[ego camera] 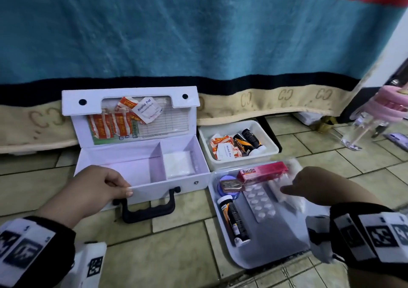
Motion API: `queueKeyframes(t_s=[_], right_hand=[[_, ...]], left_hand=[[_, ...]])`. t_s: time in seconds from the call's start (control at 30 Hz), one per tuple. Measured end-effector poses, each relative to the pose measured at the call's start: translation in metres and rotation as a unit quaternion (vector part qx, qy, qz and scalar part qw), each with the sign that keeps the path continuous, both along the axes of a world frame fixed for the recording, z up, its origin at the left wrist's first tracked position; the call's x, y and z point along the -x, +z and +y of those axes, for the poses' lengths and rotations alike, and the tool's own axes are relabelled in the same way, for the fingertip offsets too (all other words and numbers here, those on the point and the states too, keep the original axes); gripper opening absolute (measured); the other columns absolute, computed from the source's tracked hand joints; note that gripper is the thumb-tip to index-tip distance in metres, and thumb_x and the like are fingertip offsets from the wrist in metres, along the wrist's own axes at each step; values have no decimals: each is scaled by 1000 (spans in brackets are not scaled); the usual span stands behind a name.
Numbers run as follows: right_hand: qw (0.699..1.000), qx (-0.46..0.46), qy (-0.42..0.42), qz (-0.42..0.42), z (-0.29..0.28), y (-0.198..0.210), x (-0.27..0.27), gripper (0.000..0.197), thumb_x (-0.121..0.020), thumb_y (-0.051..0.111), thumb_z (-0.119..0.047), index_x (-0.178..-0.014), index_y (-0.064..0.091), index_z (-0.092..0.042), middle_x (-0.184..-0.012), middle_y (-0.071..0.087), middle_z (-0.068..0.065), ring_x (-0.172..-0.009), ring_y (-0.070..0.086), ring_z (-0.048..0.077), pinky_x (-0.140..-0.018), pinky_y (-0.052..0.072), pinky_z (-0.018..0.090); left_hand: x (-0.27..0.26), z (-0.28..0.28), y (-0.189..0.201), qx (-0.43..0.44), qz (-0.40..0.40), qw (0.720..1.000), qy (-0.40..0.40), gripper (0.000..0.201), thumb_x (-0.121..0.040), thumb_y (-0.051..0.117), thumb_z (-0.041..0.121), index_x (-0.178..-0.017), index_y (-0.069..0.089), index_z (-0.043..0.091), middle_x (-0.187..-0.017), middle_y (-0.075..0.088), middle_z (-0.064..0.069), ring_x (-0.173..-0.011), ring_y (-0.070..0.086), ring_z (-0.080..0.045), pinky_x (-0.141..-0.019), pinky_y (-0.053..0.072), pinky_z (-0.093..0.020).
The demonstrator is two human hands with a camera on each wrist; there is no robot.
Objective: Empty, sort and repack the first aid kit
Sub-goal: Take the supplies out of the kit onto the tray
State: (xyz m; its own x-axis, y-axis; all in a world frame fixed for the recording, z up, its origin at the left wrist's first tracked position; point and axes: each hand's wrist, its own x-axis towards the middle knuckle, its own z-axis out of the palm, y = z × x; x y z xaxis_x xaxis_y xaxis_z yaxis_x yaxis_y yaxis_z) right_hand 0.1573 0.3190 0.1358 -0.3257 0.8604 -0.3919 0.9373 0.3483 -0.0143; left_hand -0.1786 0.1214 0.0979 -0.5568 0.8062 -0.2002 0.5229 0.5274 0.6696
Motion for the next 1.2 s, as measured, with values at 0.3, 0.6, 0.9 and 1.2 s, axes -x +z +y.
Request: queueKeyframes(t_s=[0.3, 0.6, 0.9, 1.2], right_hand=[[976, -61, 163, 132, -33, 49, 93, 33, -93, 51, -38, -116, 62, -18, -118, 64, 1, -107, 57, 20, -81, 42, 27], [949, 7, 315, -30, -37, -21, 209, 36, -94, 50, -18, -128, 53, -8, -129, 57, 13, -117, 55, 29, -98, 46, 38], [947, -81, 310, -22, -32, -35, 223, 30, -93, 45, -10, -120, 57, -9, -122, 59, 9, -113, 57, 25, -75, 42, 31], [947, -100, 246, 180, -30, 17, 189, 23, -86, 43, -20, -101, 59, -15, -103, 63, 10, -94, 59, 29, -74, 46, 30]], left_hand=[[1, 1, -2, -2, -17, 1000, 10, 19, -64, 85, 12, -55, 70, 21, -69, 72, -3, -70, 64, -19, -63, 43, -24], [1, -1, -1, -17, -29, 999, 7, 21, -65, 84, 11, -54, 69, 20, -63, 68, -5, -53, 52, -13, -44, 35, -12], [-1, -1, 0, -6, -29, 999, 18, 19, -67, 83, 16, -56, 69, 21, -62, 64, 2, -54, 52, -11, -50, 35, -19], [-1, 0, 1, -1, -27, 1000, 9, 18, -67, 83, 16, -56, 70, 21, -63, 67, 1, -57, 54, -11, -52, 36, -21]])
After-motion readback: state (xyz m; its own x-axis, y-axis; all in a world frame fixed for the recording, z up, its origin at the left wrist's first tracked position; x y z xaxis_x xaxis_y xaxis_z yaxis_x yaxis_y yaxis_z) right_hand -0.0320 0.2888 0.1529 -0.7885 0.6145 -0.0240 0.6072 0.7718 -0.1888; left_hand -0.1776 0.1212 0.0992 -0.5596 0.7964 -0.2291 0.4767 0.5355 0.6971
